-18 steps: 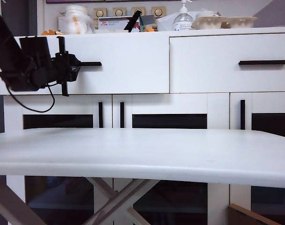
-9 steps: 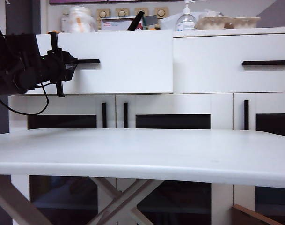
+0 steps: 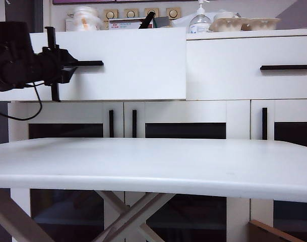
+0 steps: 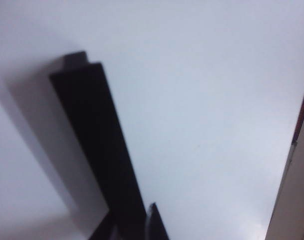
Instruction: Pick up a can of beer from the white table, open the left drawer, place the beer inside the drawer, and finally close the drawer.
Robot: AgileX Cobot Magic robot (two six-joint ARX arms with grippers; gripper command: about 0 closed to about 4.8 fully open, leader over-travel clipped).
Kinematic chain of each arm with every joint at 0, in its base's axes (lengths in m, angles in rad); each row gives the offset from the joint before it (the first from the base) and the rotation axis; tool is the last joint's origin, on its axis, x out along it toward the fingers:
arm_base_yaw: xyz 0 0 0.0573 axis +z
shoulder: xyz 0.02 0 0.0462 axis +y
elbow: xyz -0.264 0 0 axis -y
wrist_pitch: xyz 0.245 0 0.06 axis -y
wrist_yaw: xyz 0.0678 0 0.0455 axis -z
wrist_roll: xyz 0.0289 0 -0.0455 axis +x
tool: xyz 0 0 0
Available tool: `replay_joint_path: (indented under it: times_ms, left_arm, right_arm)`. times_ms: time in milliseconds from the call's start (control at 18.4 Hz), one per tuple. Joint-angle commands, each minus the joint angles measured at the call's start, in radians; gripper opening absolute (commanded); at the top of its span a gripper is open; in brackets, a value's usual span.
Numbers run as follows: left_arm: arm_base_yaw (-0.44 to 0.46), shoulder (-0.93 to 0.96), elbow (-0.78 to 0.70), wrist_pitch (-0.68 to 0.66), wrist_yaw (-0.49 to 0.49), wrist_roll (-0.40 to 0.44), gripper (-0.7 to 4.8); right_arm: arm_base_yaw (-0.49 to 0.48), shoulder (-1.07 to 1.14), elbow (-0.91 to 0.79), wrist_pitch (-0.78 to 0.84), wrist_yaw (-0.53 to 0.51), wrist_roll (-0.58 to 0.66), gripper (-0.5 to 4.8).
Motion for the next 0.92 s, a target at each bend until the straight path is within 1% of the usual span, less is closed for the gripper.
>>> replay_joint_path:
  times_ms: [54, 163, 597, 760, 923]
  left_arm:
    - [-0.005, -0.084, -0.122, 0.090, 0.017, 0.043, -0.06]
    - [-0.005, -0.120, -0.179, 0.091, 0.002, 0.043, -0.06]
    - [-0.005, -0.304, -0.406, 0.104, 0.000, 0.045, -0.06]
    - [-0.005, -0.398, -0.518, 0.103, -0.001, 0.044, -0.06]
    - [-0.005, -0.507, -0.636, 0.099, -0.023, 0.044, -0.06]
  right_arm:
    - [0.000, -0.011, 0.011, 0.056, -0.001, 0.003, 1.57]
    - [0.000, -0.011, 0.011, 0.056, -0.001, 0.003, 1.57]
    - [0.000, -0.014, 0.011, 0.095, -0.001, 0.003, 1.57]
    - [0.000, -0.017, 0.011, 0.101, -0.001, 0.003, 1.57]
    - [0.000, -0.017, 0.011, 0.109, -0.002, 0.003, 1.57]
